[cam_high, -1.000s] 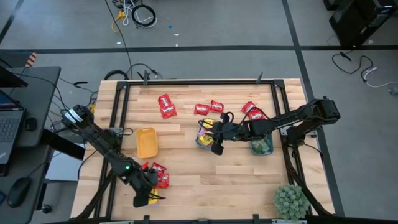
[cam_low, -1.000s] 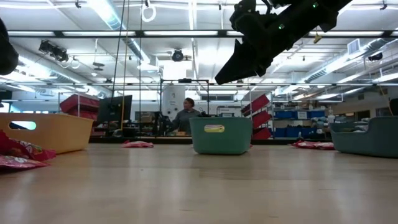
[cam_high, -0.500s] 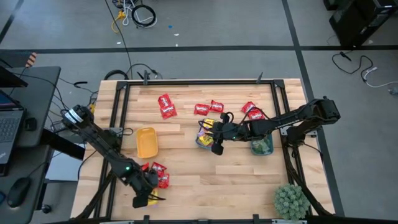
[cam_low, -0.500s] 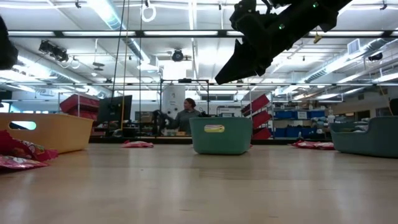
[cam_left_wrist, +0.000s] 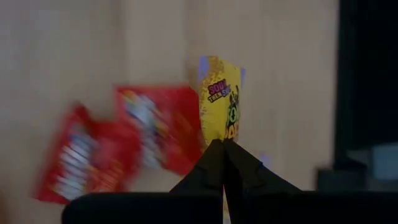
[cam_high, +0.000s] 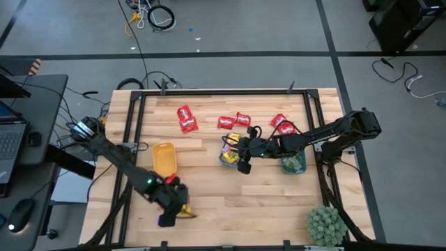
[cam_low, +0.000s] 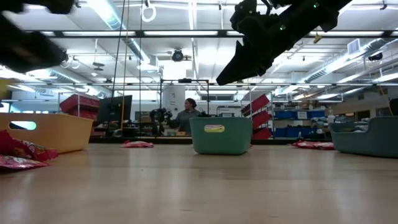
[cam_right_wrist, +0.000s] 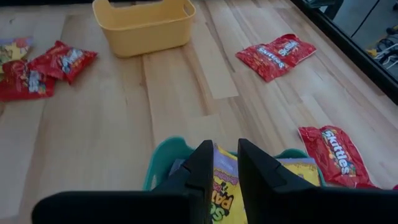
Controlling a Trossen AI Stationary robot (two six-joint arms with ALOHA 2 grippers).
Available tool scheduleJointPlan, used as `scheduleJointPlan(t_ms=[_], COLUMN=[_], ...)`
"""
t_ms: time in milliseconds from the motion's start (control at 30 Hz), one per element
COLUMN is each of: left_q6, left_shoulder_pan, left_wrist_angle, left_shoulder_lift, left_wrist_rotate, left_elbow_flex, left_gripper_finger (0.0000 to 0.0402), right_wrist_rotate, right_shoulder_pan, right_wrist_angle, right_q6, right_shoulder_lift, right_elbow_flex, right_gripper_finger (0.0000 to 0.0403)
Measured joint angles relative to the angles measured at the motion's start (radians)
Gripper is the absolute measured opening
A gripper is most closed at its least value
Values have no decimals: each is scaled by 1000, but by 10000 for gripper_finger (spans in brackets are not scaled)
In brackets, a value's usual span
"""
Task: Sort candy
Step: Put the yellow candy pack into the green bin
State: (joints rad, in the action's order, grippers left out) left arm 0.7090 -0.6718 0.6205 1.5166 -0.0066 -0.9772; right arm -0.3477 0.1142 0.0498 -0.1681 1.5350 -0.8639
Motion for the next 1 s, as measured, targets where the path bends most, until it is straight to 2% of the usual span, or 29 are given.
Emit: scheduleJointPlan(t_ms=[200,367,500,633,767,1000], left_q6=[-168,-311,-396,-439,-415,-311], left_shoulder_pan=[170,319,451,586,700,809], left_wrist_angle=[-27,-113,-239,-340,-443,-570], left_shoulder_lift=[0,-3,-3,-3,-3,83], left_wrist_rotate=[-82,-134,-138,-69,12,174], left_elbow_flex=[-18,-18,-18,-18,-18,-18], left_gripper_finger=[0,0,0,0,0,0], right_wrist_rotate=[1,4,-38,-107,-174,-187], right_shoulder_pan=[23,65,95,116,132,134], right_wrist_angle=[-17,-101,-148,-223,-310,-343], right_q6=[-33,-76,-104,-151,-191,-207], right_shoulder_lift=[-3,-4,-4,-39,-100,-174], right_elbow_flex=[0,0,0,0,0,0], right_gripper_finger=[60,60,60,60,60,60])
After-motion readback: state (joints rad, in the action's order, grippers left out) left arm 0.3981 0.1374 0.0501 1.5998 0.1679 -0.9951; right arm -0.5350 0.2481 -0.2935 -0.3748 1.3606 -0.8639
